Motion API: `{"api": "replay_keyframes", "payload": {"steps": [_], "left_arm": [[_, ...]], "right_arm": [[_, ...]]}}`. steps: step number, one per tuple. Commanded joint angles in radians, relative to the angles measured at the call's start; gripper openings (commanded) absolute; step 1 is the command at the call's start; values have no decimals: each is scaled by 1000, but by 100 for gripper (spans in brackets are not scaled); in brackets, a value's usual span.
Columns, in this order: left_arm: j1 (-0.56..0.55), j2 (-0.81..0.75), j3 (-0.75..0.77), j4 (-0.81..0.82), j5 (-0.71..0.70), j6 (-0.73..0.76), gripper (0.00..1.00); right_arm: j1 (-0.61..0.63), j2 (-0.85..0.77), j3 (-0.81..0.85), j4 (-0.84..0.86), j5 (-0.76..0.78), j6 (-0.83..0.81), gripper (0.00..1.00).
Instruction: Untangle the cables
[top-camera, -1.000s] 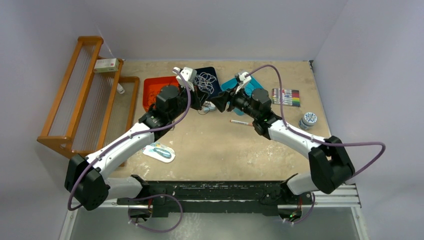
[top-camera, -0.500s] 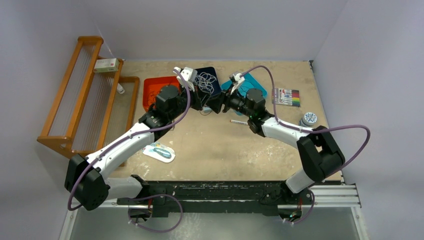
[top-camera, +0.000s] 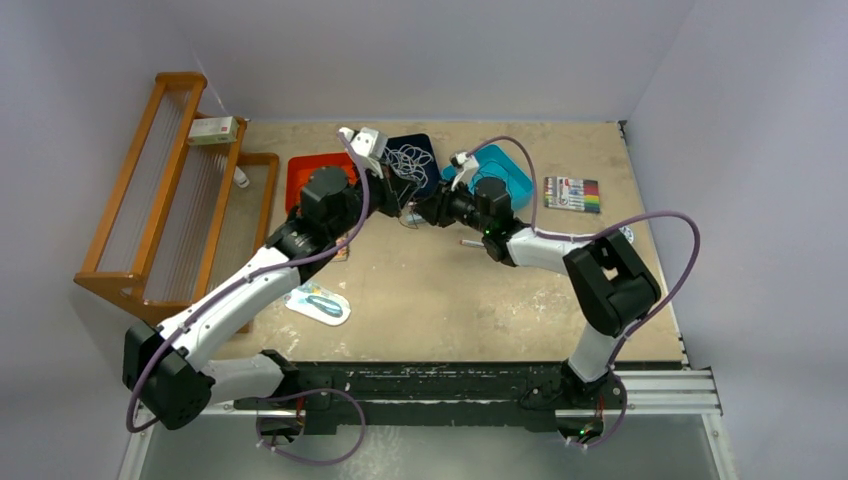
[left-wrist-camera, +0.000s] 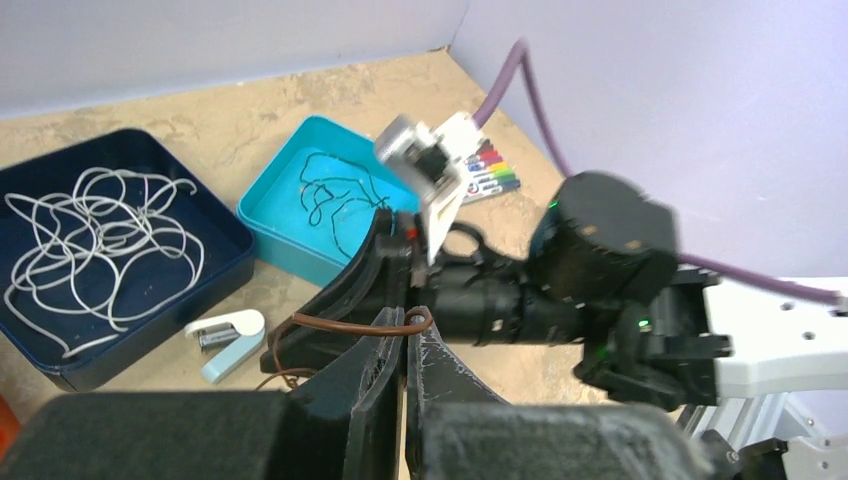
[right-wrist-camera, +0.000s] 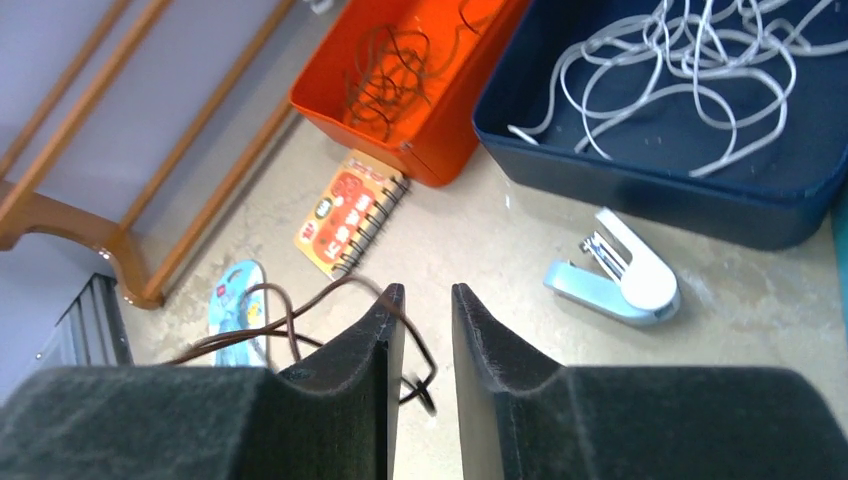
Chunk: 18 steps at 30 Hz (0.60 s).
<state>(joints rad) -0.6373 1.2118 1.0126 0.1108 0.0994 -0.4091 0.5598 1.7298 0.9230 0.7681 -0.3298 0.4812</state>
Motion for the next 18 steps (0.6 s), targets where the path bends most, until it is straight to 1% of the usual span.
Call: {"api": "replay_keyframes", "payload": {"steps": [1,7,18], "left_arm": [[-2,-58,103,-19,-12,16,0],[-2,-78,198,-114,-49,55,0],[-2,-115,353,-243,-126,145,0]], "right_arm": [[-2,26,36,11,40,8,26],[-2,65,36,-15,72,7,30],[-1,105,-12,-7,113,6,30]]}}
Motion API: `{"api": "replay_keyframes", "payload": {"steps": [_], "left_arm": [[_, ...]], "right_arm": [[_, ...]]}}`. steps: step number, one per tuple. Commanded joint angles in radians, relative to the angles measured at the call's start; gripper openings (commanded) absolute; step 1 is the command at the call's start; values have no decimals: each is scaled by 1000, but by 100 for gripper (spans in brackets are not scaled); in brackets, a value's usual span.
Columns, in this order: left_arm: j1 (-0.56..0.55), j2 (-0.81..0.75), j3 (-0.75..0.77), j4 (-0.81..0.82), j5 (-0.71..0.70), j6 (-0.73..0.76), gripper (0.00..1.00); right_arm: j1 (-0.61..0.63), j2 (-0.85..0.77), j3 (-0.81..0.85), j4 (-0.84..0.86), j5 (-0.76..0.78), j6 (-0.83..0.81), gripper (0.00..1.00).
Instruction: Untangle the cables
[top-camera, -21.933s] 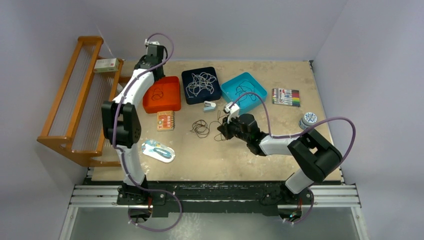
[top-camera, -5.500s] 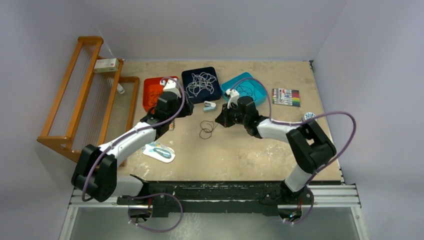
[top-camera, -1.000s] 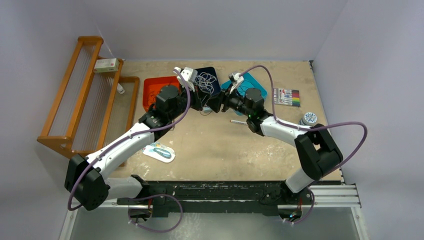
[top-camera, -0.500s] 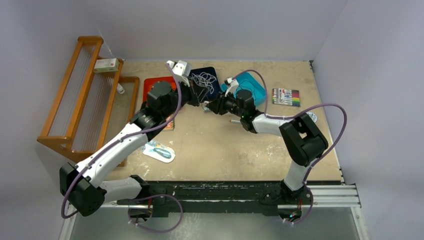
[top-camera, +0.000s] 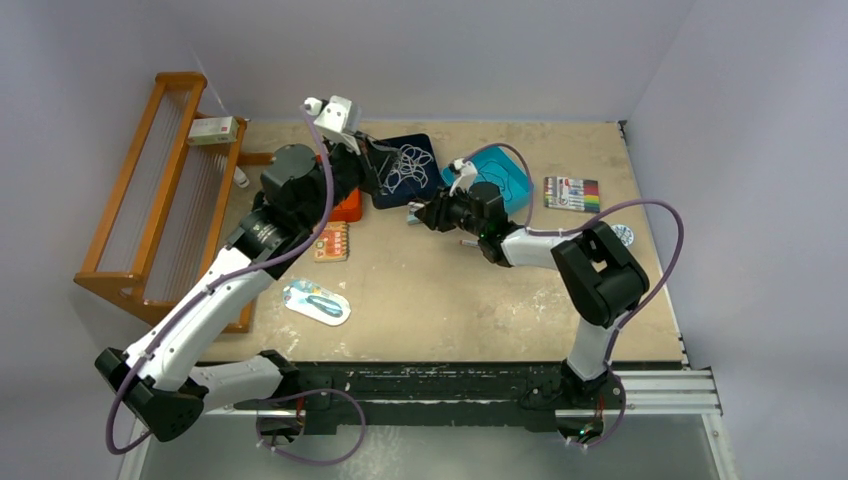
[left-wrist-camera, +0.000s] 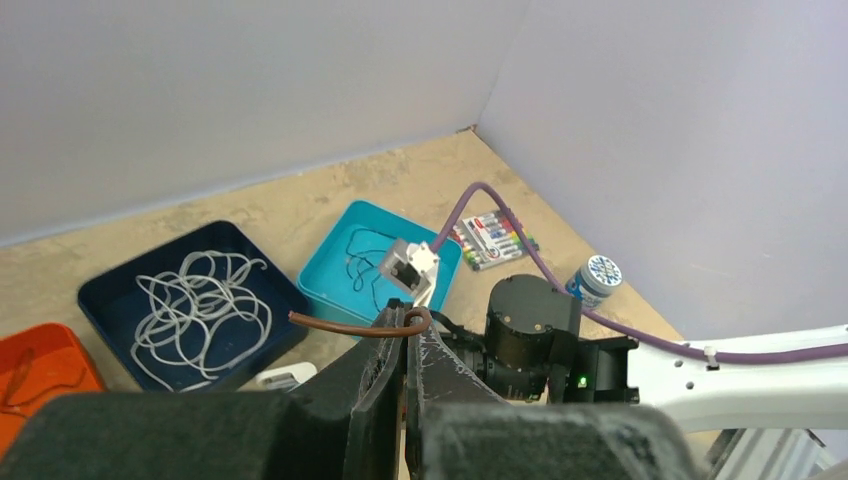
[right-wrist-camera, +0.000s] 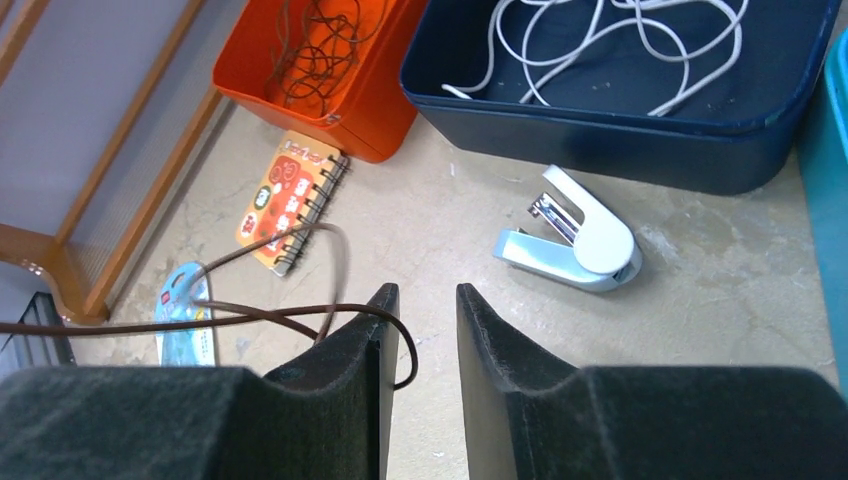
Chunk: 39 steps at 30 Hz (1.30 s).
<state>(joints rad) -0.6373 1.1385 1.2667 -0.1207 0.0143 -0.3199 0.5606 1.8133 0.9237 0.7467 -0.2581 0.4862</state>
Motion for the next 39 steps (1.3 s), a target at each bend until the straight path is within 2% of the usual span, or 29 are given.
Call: {"api": "replay_keyframes", "payload": {"steps": [1,16,23,34,39], "left_arm": [[-2,-43,115,-24,-49,66,0],[-2,-50,318,-152,-218,192,0],[-1,-26,394,-214,-300,239,0],[-2,-9,516,-287,-507,331,0],[-2,16,562,-293,-546,362,0]], "right_arm": [[-3,24,-18,17,44,1,30],[-3,55,-82,58,54,7,41],[-2,57,-116,92,57,9,42],[-2,61,-143,124,40,-11,46],[-3,64,-154,147,25,-12,43]]}}
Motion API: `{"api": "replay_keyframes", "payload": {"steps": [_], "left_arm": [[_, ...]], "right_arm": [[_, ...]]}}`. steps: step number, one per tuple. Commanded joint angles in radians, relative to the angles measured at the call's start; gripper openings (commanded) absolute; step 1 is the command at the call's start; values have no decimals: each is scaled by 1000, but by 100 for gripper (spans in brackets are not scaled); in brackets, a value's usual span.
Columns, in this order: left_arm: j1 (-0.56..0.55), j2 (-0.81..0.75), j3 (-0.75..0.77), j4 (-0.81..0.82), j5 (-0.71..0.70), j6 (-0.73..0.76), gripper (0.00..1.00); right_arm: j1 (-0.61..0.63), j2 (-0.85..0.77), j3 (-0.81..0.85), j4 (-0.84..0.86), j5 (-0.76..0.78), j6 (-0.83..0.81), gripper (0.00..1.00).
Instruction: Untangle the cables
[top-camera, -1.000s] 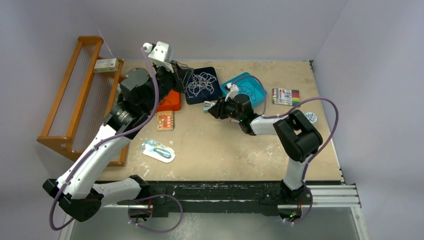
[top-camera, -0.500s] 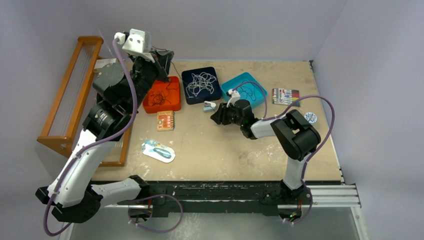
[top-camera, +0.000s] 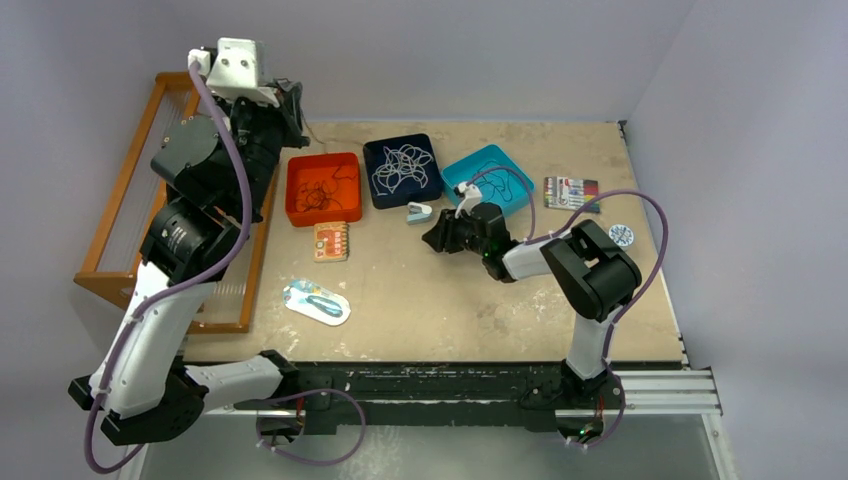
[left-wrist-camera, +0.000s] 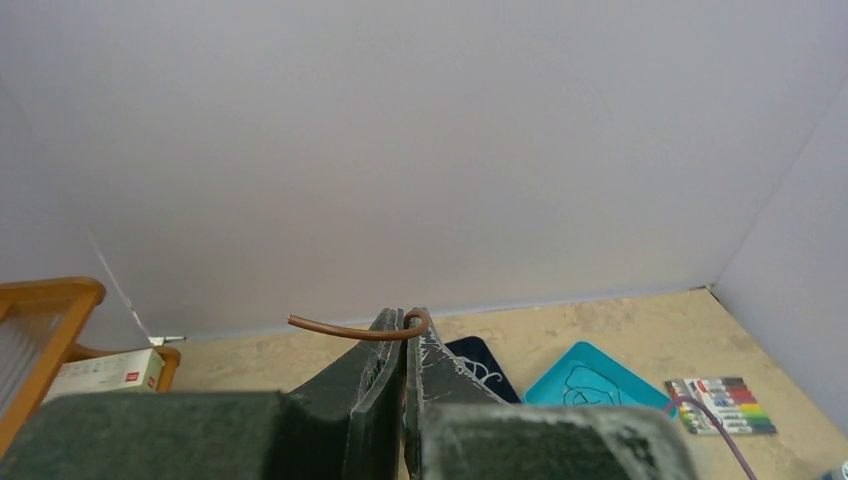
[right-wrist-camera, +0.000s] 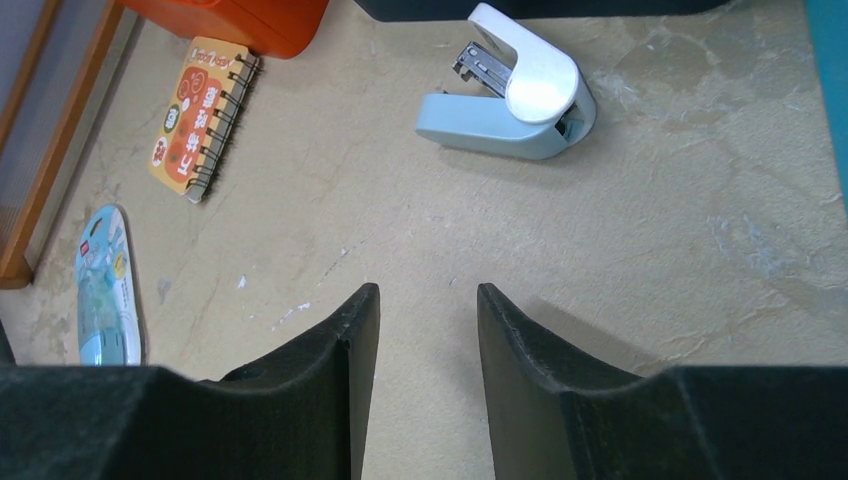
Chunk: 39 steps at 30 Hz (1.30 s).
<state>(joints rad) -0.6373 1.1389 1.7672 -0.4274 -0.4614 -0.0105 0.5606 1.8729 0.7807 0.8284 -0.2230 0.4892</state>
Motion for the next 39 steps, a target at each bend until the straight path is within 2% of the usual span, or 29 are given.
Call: {"api": "replay_keyframes", "payload": {"steps": [1,3,6,14,24,34,39], "left_arm": [[-2,22,61,15,-68,53,0],[-2,36,50,15,-52,46,0],[-2,61,10,23,-30,30,0],[10,124,-102,73,-113,43,0],[197,174,-206,124,58,-49,0],[260,337,-282,169,27,-32,0],[305,415,-272,151,65,-54,0]], "right_arm": [[-4,2,-16,79,-21,-14,39],[-2,-10,-30,117,-59,-19,34],[-3,-42,-42,169,-117,-39,32],[-3,-156,-45,173,-200,-101,39],[-2,-211,-25,144,-266,-181,45],[-3,-198,-23,149,-271,-181,46],[-3,-198,-24,149,-276,-182,47]]}}
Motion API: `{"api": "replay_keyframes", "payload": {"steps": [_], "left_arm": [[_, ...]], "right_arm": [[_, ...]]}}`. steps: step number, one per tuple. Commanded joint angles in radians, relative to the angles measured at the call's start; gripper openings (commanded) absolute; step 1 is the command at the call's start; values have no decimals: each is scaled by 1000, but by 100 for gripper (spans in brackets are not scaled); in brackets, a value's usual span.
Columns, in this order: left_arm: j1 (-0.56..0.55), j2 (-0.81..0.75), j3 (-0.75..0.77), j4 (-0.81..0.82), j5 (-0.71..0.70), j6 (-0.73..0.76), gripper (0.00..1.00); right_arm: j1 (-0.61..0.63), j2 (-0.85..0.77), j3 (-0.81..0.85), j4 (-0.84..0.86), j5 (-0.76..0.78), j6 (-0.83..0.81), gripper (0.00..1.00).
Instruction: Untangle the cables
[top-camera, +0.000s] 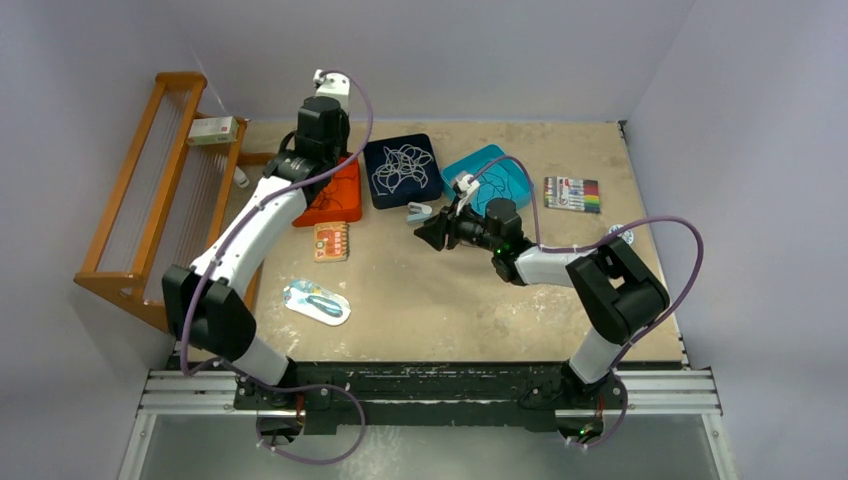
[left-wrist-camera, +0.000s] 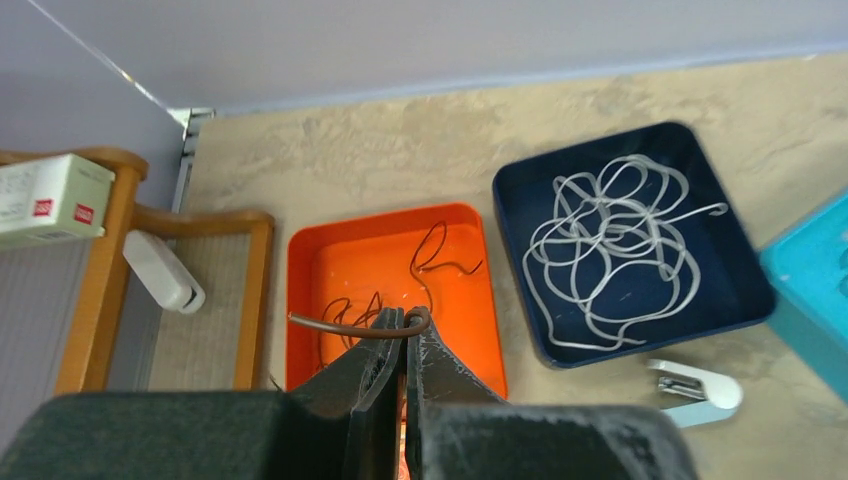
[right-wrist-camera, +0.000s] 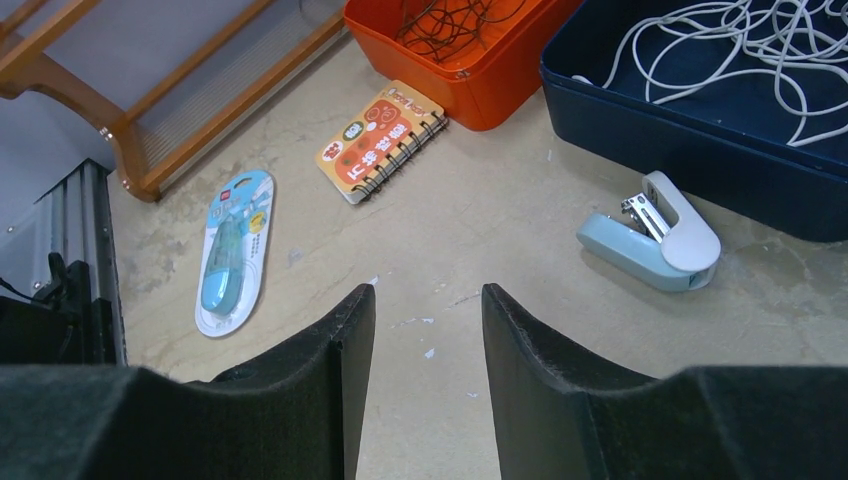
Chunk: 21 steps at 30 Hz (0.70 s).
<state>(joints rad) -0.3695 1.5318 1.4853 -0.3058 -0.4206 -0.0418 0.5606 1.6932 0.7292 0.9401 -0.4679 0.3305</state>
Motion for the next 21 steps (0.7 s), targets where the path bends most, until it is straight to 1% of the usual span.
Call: {"api": "replay_keyframes", "payload": {"steps": [1,7,13,21], "left_arm": [[42,28,12,28,27,-25,0],[59,35,52,10,12,-28,0],[59,-3,106,-35,-50,-15,0],[59,-42,234,-89,-118,44,0]], "right_arm": [[-2,-18,26,36,-31,-24,46],[-3,-28,17,39,-31,-28,47],[-3,-58,8,21,-28,-41,47],[-3,-84,12,-4,-20,-65,48]]}}
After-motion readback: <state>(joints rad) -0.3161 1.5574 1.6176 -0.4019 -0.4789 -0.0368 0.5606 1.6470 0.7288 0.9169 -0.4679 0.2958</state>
